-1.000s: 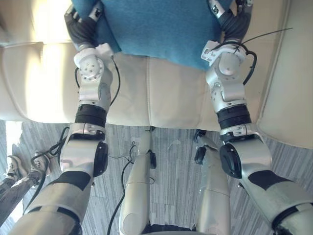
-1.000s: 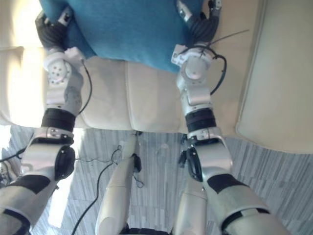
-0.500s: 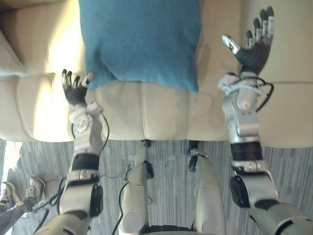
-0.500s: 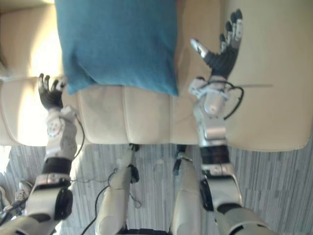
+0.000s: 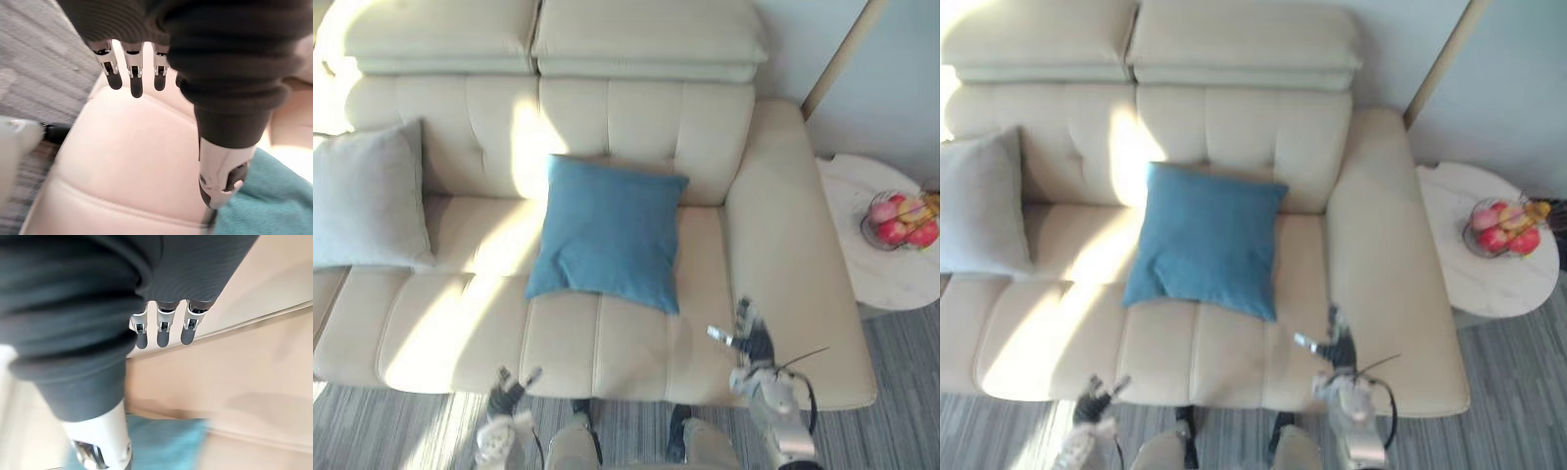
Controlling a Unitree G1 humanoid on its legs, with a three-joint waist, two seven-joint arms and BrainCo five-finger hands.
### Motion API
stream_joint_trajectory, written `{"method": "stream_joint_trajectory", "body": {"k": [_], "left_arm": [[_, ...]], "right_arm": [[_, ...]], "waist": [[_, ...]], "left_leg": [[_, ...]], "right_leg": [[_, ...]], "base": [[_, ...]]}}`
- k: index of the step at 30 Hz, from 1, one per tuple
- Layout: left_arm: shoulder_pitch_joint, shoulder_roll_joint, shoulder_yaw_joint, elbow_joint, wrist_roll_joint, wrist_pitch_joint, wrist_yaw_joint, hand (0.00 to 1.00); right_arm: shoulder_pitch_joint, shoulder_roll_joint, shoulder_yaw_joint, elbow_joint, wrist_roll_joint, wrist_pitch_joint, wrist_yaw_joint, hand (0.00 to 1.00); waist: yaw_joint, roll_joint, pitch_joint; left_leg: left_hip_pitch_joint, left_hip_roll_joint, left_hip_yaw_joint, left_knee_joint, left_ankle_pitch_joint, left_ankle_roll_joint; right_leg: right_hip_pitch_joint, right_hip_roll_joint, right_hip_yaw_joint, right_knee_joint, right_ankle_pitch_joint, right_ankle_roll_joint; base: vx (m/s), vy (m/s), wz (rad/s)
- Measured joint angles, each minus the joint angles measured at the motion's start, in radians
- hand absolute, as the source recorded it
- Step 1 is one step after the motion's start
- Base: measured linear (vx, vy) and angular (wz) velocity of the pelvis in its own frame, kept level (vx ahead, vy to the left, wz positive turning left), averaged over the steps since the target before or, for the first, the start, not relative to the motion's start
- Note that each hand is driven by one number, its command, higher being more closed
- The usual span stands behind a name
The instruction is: Pick up cushions and gather them together orderly.
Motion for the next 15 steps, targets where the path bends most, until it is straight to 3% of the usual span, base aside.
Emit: {"method": "stream_joint_trajectory", "body": {"k": [4,8,13,14,15], "left_arm": [[0.006,0.0,0.0,0.074,0.057,0.011,-0.017,0.0],[0.005,0.01,0.0,0.109,0.094,0.016,-0.031,0.0],[-0.025,0.014,0.002,0.11,0.105,0.031,-0.026,0.0],[-0.025,0.008,-0.012,0.092,0.104,0.03,-0.023,0.0],[-0.027,0.013,-0.02,0.087,0.103,0.031,-0.022,0.0]], "right_arm": [[0.003,0.0,-0.048,0.206,-0.077,0.033,0.002,0.0],[0.005,-0.001,-0.109,0.306,-0.073,0.051,0.002,0.0],[-0.043,0.006,-0.115,0.337,-0.06,0.069,-0.01,0.0],[-0.068,0.012,-0.115,0.336,-0.058,0.071,-0.011,0.0],[-0.082,0.016,-0.115,0.333,-0.056,0.071,-0.012,0.0]], "waist": [[-0.009,0.017,-0.021],[-0.018,0.03,-0.035],[-0.014,0.021,-0.026],[-0.011,0.028,-0.021],[-0.011,0.019,-0.024]], "left_leg": [[0.067,0.007,0.007,-0.022,-0.005,-0.003],[0.098,0.002,0.001,-0.022,-0.01,-0.001],[-0.03,0.001,-0.09,0.116,-0.016,0.001],[-0.083,0.01,-0.125,0.146,0.002,-0.026],[-0.086,0.009,-0.143,0.126,0.02,-0.048]], "right_leg": [[0.094,0.023,0.004,-0.095,0.039,0.003],[0.149,0.025,-0.003,-0.141,0.059,0.008],[0.118,0.016,-0.06,-0.113,0.069,0.0],[0.079,0.023,-0.056,-0.1,0.079,-0.019],[0.064,0.016,-0.057,-0.105,0.087,-0.029]], "base": [[0.05,0.011,-0.08],[0.0,0.02,0.03],[-0.09,0.004,0.35],[-0.16,-0.03,0.18],[-0.19,0.005,-0.08]]}}
